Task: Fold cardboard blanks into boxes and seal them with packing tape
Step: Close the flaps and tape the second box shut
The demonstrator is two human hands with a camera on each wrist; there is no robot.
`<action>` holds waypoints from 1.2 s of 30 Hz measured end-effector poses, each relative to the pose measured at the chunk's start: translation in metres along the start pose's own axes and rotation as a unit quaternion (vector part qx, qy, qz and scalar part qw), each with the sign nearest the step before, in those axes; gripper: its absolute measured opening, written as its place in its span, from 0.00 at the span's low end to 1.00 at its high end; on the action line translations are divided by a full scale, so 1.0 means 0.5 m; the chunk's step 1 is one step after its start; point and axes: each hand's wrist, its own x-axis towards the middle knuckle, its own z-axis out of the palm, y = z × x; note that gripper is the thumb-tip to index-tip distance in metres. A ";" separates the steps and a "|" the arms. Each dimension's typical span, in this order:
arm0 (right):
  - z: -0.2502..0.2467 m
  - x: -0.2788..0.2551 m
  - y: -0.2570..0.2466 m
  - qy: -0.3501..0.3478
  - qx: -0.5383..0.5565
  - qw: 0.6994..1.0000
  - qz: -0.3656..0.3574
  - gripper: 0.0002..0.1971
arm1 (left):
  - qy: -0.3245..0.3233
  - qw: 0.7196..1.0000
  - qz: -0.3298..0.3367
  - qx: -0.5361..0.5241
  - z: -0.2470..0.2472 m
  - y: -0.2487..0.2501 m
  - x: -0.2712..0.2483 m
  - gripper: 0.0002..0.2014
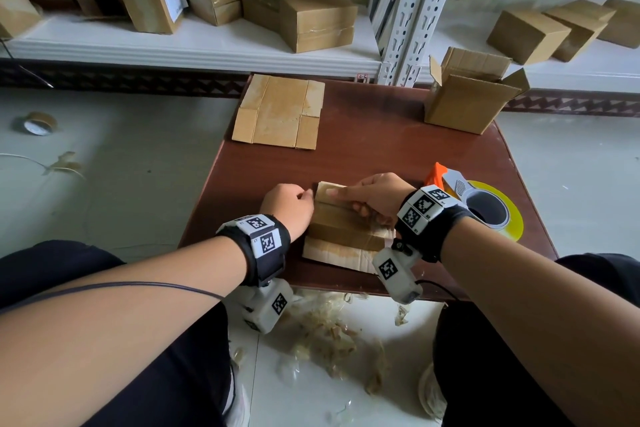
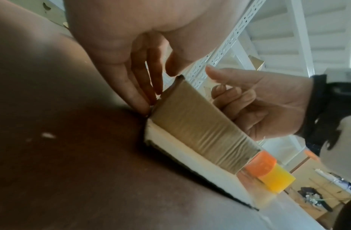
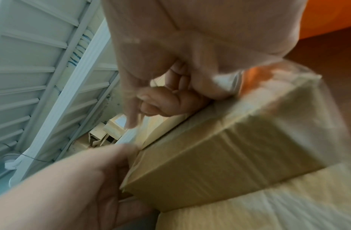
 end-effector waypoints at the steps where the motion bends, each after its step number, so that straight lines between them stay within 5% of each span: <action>1: 0.000 0.001 0.001 0.001 0.002 1.000 0.000 0.25 | 0.001 1.000 -0.009 -0.006 0.000 0.005 0.000 0.27; 5: 0.000 0.005 0.004 -0.005 -0.004 1.000 -0.008 0.22 | -0.015 1.000 -0.002 0.009 0.001 0.009 0.006 0.34; 15: -0.039 -0.027 0.009 -0.049 -0.051 0.997 -0.002 0.19 | -0.026 0.997 0.024 0.068 -0.004 0.014 0.016 0.33; 22: -0.066 -0.047 0.038 -0.032 -0.115 0.993 -0.014 0.06 | -0.025 0.996 0.033 0.073 -0.005 0.011 0.020 0.33; 36: -0.122 -0.088 0.097 0.008 -0.268 0.963 -0.016 0.18 | 0.002 0.990 0.070 0.125 -0.019 0.016 0.014 0.33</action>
